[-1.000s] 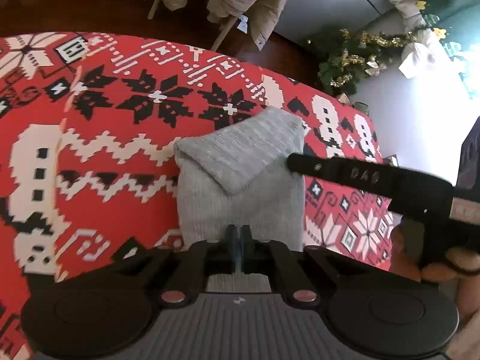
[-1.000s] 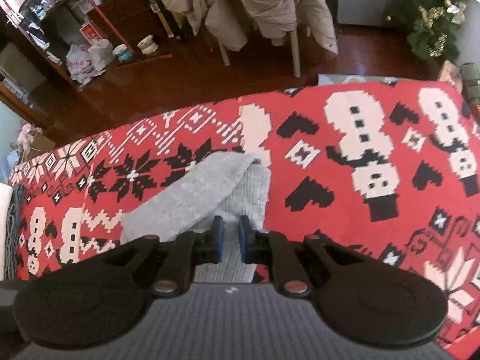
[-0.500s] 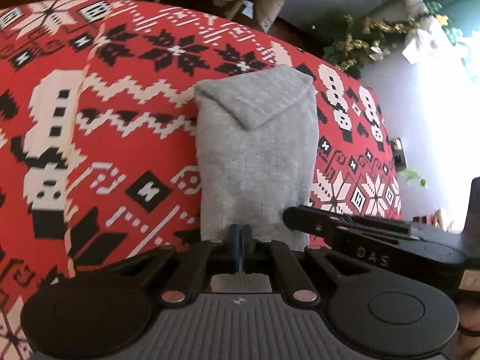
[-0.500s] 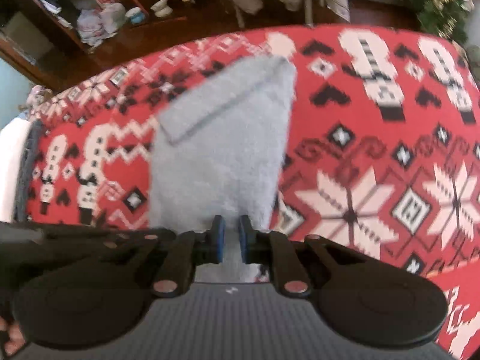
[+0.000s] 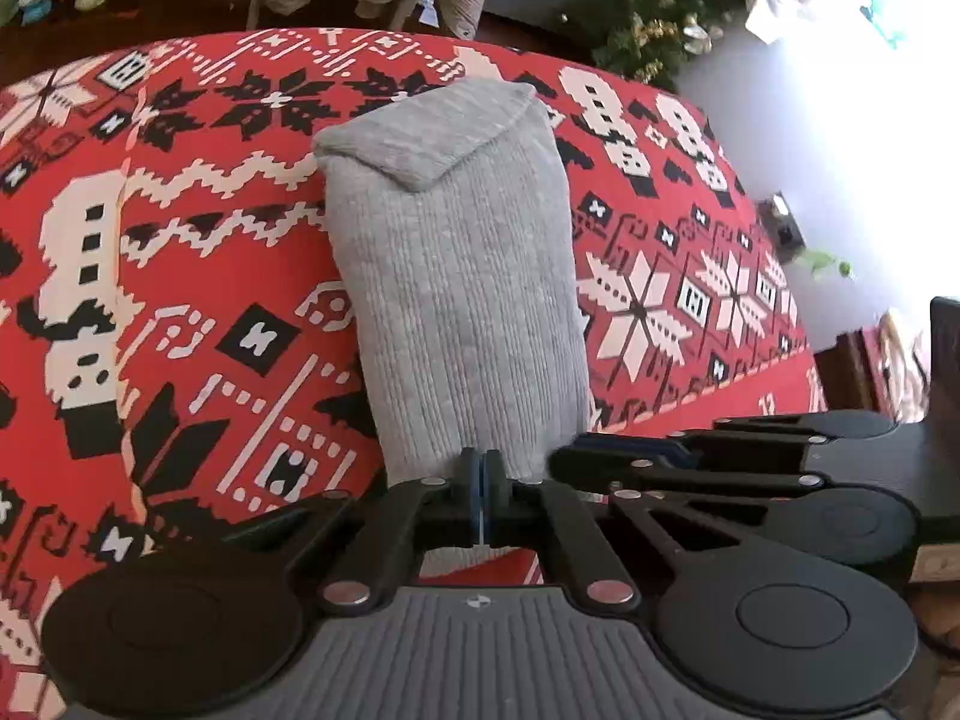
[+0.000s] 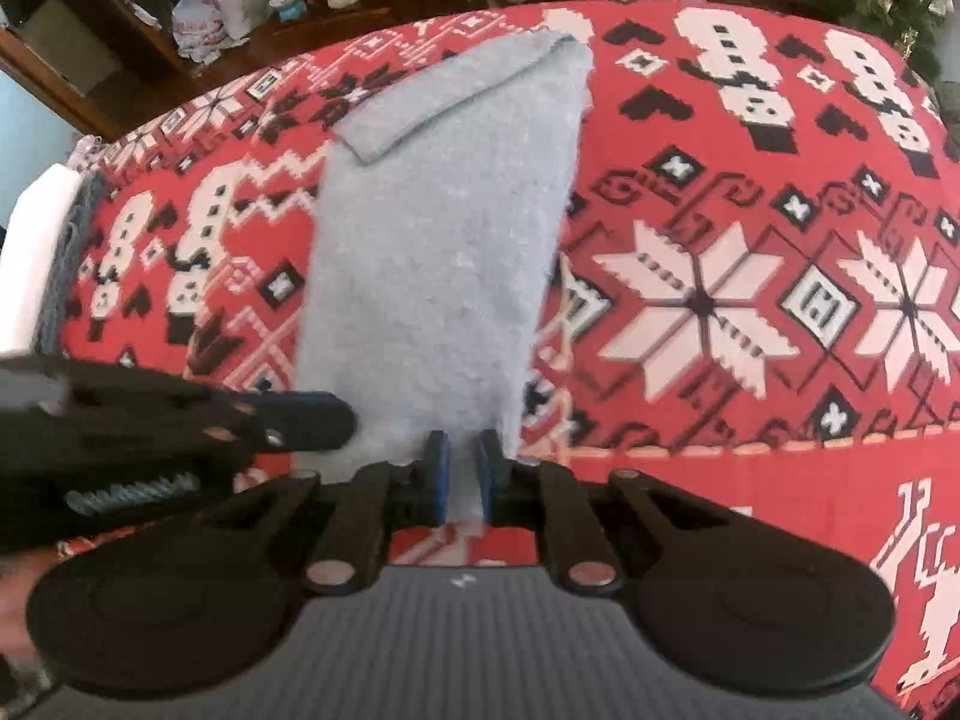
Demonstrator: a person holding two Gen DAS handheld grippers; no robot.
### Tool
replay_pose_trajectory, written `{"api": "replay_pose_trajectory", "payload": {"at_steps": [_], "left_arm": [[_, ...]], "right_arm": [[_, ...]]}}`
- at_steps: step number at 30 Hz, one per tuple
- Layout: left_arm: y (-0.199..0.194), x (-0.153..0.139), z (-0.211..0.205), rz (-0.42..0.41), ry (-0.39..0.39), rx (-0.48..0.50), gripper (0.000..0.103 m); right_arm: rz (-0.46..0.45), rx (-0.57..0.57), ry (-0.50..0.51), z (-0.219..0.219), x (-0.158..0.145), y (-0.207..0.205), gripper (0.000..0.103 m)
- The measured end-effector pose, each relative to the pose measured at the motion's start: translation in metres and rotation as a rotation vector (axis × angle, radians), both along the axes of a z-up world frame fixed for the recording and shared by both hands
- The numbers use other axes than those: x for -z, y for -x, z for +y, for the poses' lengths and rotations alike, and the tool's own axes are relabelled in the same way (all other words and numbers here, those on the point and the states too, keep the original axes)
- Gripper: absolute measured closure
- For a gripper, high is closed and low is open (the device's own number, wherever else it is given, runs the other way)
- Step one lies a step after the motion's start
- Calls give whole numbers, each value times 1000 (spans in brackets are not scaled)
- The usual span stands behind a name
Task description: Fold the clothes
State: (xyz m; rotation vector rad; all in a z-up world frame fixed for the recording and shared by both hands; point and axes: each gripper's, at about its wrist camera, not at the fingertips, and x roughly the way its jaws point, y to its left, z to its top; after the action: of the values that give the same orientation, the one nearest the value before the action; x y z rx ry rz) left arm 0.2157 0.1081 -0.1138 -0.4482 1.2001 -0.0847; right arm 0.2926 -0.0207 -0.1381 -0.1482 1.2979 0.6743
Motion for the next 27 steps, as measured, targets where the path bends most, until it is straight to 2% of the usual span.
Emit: {"api": "replay_pose_trajectory", "payload": {"at_steps": [6, 10, 13, 18, 21, 24, 27], "left_arm": [[19, -1, -5, 37, -32, 11, 100], [26, -5, 4, 47, 14, -58, 100], [31, -18, 9, 15, 10, -103, 100], [19, -13, 17, 1, 11, -115, 101], [11, -8, 15, -16, 27, -85, 101], [9, -2, 14, -10, 19, -79, 101], [9, 4, 15, -1, 14, -86, 101]], "right_arm": [[4, -15, 6, -13, -15, 4, 91], [-20, -41, -70, -2, -34, 9, 91], [-20, -68, -90, 19, -35, 9, 91], [23, -87, -38, 35, -4, 12, 93], [50, -66, -50, 26, -7, 11, 94], [31, -59, -51, 17, -16, 11, 95], [36, -50, -64, 15, -20, 6, 100]]}}
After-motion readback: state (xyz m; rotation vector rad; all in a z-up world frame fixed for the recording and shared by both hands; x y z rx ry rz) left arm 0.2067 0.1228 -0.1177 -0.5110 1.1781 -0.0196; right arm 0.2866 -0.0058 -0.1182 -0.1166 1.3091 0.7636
